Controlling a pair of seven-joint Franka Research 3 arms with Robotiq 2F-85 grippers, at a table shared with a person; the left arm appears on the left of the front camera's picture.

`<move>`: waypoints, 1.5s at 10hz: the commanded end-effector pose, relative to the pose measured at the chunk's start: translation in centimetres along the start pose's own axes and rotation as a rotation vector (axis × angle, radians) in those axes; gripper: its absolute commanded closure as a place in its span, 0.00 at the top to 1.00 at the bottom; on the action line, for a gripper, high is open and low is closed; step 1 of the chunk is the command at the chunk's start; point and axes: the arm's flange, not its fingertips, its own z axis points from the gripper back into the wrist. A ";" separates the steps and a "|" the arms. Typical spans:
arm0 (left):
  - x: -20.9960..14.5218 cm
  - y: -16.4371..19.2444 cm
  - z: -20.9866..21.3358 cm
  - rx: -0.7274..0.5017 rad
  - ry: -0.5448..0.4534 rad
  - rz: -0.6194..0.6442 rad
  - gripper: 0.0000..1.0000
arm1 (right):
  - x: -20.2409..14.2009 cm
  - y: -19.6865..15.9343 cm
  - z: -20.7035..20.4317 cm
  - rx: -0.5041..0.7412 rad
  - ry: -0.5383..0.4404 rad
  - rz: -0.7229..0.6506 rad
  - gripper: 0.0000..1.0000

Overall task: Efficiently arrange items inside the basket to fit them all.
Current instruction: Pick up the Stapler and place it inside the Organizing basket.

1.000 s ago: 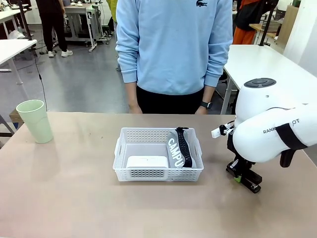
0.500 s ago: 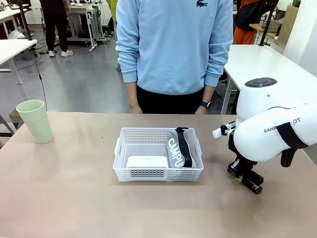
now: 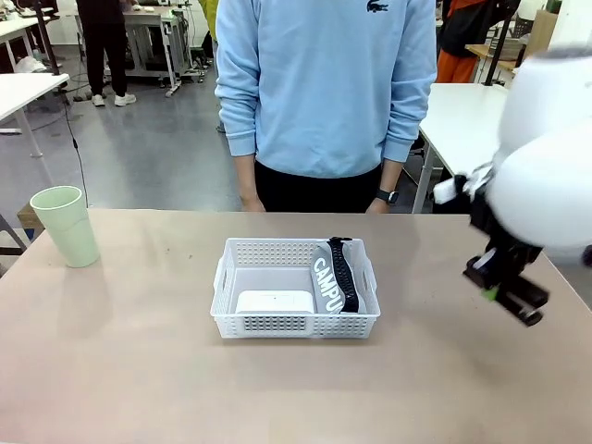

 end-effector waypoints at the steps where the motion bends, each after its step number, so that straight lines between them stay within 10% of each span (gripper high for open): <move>1: -0.2 -0.1 0.1 -0.012 -0.002 -0.021 1.00 | -0.9 0.8 5.5 -0.037 -0.038 -0.019 0.00; 3: -0.2 -0.1 0.1 -0.012 -0.002 -0.021 1.00 | -0.2 -0.6 5.0 0.034 -0.008 -0.194 0.00; 7: -0.2 -0.1 0.1 -0.012 -0.002 -0.021 1.00 | -2.2 0.2 6.8 -0.030 -0.053 -0.023 0.00; 8: -0.2 -0.1 0.1 -0.012 -0.002 -0.021 1.00 | -1.9 0.3 6.8 -0.021 -0.037 -0.054 0.37; 9: -0.2 -0.1 0.1 -0.012 -0.002 -0.021 1.00 | -2.4 -0.1 6.1 -0.027 -0.028 -0.119 0.37; 15: -0.2 -0.1 0.1 -0.012 -0.002 -0.021 1.00 | 16.4 5.2 12.2 -0.164 -0.344 0.492 0.37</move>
